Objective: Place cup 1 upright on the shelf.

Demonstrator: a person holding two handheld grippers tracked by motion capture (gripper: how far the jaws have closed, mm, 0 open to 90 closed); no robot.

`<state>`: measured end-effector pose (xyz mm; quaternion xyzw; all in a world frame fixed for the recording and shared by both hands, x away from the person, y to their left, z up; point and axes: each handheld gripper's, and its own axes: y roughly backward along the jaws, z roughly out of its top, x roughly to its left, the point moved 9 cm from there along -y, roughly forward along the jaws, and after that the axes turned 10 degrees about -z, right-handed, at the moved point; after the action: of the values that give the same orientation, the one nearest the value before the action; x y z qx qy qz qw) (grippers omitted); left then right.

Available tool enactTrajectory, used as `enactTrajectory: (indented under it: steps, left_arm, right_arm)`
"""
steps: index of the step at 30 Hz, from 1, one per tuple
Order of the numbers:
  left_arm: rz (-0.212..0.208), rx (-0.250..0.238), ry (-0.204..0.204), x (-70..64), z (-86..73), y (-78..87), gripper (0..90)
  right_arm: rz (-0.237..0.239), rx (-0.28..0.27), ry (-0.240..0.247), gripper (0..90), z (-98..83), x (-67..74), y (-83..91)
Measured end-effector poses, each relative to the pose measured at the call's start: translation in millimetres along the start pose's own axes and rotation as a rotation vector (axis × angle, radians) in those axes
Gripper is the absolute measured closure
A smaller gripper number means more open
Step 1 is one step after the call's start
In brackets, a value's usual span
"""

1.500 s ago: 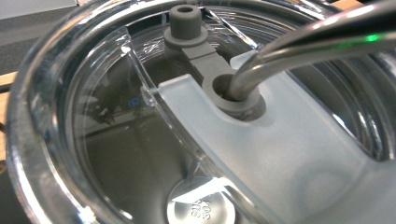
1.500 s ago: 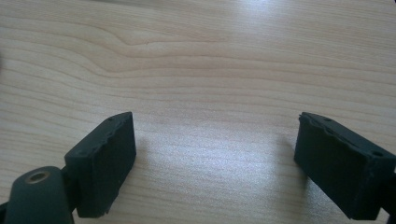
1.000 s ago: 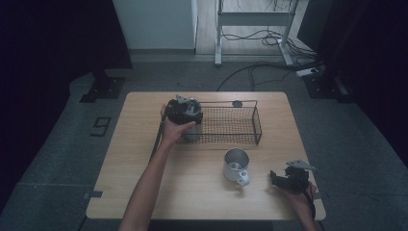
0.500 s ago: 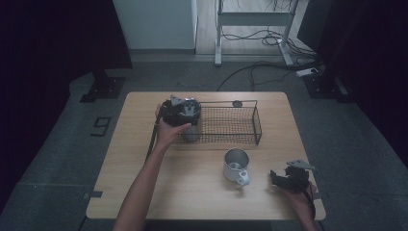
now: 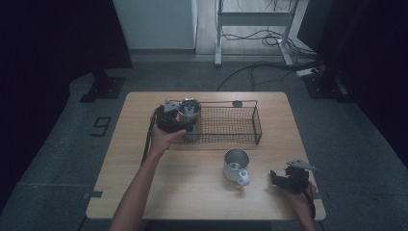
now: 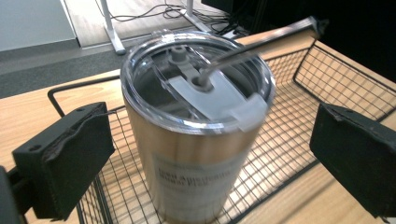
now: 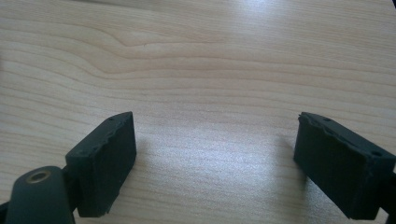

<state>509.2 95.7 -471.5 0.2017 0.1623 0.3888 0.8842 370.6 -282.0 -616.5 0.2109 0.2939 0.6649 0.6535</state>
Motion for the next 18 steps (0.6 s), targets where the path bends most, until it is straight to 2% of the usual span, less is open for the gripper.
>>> enactTrajectory:
  steps: [11,15,18]
  left_arm:
    - [-0.023,-0.003,-0.028,-18.7,-14.3,24.4,0.0]
    - [-0.053,0.007,-0.051,-26.1,-23.4,35.2,0.0]
    - [-0.070,0.008,-0.048,-30.5,-30.2,44.8,0.0]
  right_arm:
    - [0.000,0.002,-0.001,12.7,0.0,0.1,0.1]
    - [0.000,0.002,-0.002,12.7,0.0,0.2,0.1]
    - [0.000,0.002,-0.002,12.7,0.0,0.2,0.1]
